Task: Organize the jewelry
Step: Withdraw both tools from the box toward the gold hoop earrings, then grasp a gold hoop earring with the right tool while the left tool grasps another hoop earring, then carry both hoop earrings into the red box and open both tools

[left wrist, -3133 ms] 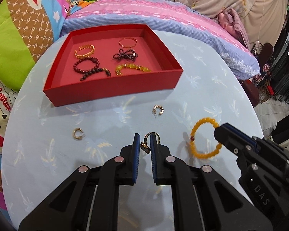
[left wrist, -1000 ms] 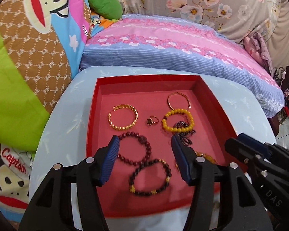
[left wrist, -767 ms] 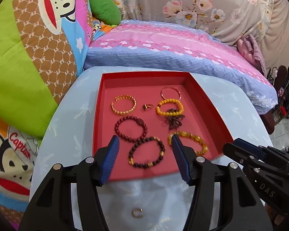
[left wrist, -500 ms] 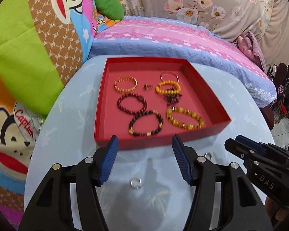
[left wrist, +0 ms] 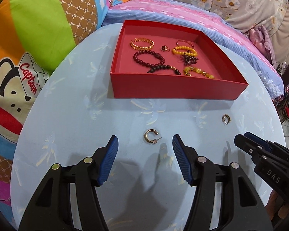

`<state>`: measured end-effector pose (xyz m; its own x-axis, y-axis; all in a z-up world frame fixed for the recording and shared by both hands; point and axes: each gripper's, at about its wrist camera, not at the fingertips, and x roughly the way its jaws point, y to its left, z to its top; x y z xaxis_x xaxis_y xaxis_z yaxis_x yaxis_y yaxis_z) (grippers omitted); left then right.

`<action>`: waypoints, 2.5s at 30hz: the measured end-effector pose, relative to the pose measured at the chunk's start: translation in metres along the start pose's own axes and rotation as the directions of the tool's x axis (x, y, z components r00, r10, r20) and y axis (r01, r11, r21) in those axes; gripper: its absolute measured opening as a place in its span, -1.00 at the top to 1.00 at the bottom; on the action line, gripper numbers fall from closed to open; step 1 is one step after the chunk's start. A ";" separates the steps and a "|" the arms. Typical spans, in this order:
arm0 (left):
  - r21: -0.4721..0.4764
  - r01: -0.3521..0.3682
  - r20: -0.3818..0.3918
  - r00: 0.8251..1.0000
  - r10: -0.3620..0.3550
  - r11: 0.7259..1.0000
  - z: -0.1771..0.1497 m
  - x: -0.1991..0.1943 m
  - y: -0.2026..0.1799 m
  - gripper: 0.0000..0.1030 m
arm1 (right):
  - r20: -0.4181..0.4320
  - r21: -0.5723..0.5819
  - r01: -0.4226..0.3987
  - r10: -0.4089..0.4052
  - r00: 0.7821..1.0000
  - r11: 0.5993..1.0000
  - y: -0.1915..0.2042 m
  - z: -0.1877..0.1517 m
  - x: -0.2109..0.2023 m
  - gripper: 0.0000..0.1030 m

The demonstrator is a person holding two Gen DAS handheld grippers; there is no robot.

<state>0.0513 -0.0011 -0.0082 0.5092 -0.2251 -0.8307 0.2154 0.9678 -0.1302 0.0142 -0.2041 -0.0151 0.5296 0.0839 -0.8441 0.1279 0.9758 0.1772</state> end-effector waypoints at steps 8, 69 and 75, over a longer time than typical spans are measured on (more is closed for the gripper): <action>0.000 0.002 -0.021 1.000 -0.002 1.000 -0.002 0.010 0.001 -0.08 | -0.006 0.001 0.011 -0.011 1.000 1.000 0.001 0.008 0.016 0.44; 0.068 0.100 0.085 0.991 -0.105 0.993 0.045 -0.033 -0.032 0.61 | 0.137 -0.070 -0.040 0.049 0.989 0.997 0.030 0.037 -0.037 0.67; 0.096 0.099 0.120 0.987 -0.110 0.990 0.078 -0.032 -0.045 0.61 | 0.180 -0.061 -0.031 0.041 0.983 0.998 0.024 0.067 -0.040 0.67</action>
<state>0.0908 -0.0466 0.0665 0.5788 -0.3424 -0.7401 0.3437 0.9254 -0.1594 0.0524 -0.1977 0.0568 0.6766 0.0864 -0.7313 0.0599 0.9834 0.1715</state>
